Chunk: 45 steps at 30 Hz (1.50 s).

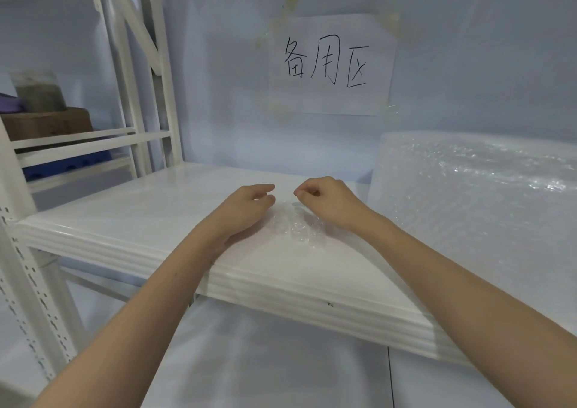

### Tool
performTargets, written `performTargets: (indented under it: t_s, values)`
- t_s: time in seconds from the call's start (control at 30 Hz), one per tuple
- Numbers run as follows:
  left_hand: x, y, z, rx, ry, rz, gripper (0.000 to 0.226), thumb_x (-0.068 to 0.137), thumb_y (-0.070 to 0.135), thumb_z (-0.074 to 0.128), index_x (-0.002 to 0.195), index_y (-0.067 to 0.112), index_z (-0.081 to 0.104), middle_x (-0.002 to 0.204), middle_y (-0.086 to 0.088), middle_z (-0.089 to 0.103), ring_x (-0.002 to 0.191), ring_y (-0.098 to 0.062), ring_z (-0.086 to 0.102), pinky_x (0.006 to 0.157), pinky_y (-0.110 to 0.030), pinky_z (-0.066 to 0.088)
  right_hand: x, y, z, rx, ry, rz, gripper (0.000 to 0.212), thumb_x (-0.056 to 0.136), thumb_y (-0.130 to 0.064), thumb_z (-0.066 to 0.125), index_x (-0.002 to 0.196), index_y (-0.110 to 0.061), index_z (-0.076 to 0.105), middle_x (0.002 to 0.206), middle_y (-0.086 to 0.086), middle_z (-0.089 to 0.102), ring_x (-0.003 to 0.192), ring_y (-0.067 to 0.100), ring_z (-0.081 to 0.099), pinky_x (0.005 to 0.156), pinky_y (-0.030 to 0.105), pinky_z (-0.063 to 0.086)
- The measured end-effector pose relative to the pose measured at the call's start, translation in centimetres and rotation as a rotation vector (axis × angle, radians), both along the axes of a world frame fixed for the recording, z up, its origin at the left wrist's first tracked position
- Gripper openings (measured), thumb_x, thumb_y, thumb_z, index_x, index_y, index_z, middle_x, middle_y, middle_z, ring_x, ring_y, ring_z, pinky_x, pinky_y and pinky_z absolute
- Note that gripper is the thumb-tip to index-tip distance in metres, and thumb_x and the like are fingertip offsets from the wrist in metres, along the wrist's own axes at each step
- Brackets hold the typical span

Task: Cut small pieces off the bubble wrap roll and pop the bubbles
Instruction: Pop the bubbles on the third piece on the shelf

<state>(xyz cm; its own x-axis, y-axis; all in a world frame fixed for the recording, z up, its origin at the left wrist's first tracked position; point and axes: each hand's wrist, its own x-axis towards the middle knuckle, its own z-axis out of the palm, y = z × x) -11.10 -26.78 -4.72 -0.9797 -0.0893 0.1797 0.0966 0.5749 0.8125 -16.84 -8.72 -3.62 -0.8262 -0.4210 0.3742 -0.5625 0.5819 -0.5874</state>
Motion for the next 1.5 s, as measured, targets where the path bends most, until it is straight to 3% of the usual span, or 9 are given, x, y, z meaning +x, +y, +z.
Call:
performTargets:
  t_s: [0.2,0.4,0.57,0.7,0.83,0.93,1.07,1.23,1.5]
  values:
    - [-1.2,-0.1,0.4,0.095,-0.103,-0.014,0.017,0.089,0.025,0.055,0.084,0.012,0.065,0.088,-0.004,0.057,0.078,-0.018,0.049,0.072,-0.030,0.043,0.2,0.4,0.4,-0.069,0.003,-0.026,0.026,0.094,-0.019,0.049,0.101,-0.010,0.073,0.099,-0.005,0.071,0.093,0.013,0.062,0.072,0.011,0.043]
    - [-1.5,-0.1,0.1,0.025,-0.060,-0.008,0.019,0.090,0.023,0.059,0.092,0.014,0.076,0.095,-0.006,0.076,0.082,-0.020,0.067,0.079,-0.032,0.056,0.4,0.2,0.8,-0.119,-0.014,-0.039,0.028,0.094,-0.020,0.049,0.099,-0.007,0.072,0.102,0.000,0.072,0.095,0.018,0.064,0.071,0.012,0.043]
    - [-1.7,0.2,0.2,-0.048,-0.054,-0.055,0.032,0.093,0.022,0.053,0.122,0.026,0.068,0.117,0.013,0.062,0.106,-0.008,0.058,0.081,-0.019,0.041,0.5,-0.1,1.0,-0.131,-0.009,-0.030,0.029,0.095,-0.022,0.048,0.098,-0.005,0.071,0.103,0.006,0.072,0.089,0.020,0.063,0.062,0.009,0.041]
    - [-1.8,0.1,0.2,-0.064,-0.060,-0.077,0.021,0.090,0.022,0.058,0.101,0.028,0.074,0.102,0.008,0.072,0.088,-0.010,0.065,0.074,-0.018,0.048,0.4,-0.1,1.2,-0.132,-0.014,-0.023,0.030,0.095,-0.022,0.048,0.098,-0.002,0.070,0.094,0.008,0.070,0.069,0.010,0.053,0.055,0.005,0.037]
    - [-1.8,-0.3,-0.1,-0.083,-0.020,-0.079,0.012,0.088,0.018,0.062,0.093,0.023,0.073,0.098,0.004,0.072,0.082,-0.012,0.064,0.070,-0.018,0.048,0.5,0.0,1.2,-0.151,-0.037,-0.034,0.032,0.095,-0.023,0.047,0.100,0.001,0.068,0.109,0.014,0.069,0.092,0.023,0.061,0.072,0.020,0.046]
    - [-1.6,-0.4,-0.1,0.124,0.032,-0.093,0.008,0.088,0.014,0.066,0.090,0.017,0.073,0.096,0.002,0.072,0.080,-0.009,0.066,0.069,-0.016,0.051,0.6,0.0,1.3,-0.176,-0.067,-0.032,0.033,0.095,-0.023,0.047,0.101,0.003,0.067,0.113,0.016,0.068,0.108,0.029,0.059,0.093,0.034,0.047]
    - [-1.5,-1.0,0.8,0.258,0.124,-0.076,0.011,0.089,0.015,0.068,0.098,0.010,0.071,0.099,0.001,0.076,0.087,-0.007,0.070,0.071,-0.011,0.048,0.6,0.0,1.3,-0.239,-0.103,-0.023,0.036,0.091,-0.023,0.050,0.104,0.010,0.059,0.114,0.025,0.061,0.108,0.038,0.055,0.096,0.048,0.044]
    - [-1.2,-1.2,1.5,0.408,0.163,-0.080,0.009,0.089,0.022,0.069,0.097,0.019,0.072,0.092,0.001,0.074,0.081,-0.014,0.066,0.084,-0.031,0.047,0.6,-0.5,1.2,-0.337,-0.224,0.052,0.018,0.091,-0.028,0.059,0.093,-0.017,0.073,0.095,-0.004,0.071,0.097,0.017,0.066,0.094,0.036,0.050]
    - [-1.0,-0.9,1.6,0.485,0.155,-0.121,0.008,0.088,0.023,0.070,0.096,0.022,0.072,0.085,0.006,0.070,0.074,-0.012,0.061,0.076,-0.026,0.047,1.0,-1.1,1.2,-0.332,-0.236,0.109,0.030,0.096,-0.031,0.055,0.090,-0.009,0.074,0.080,-0.008,0.068,0.077,0.003,0.062,0.088,0.028,0.047]
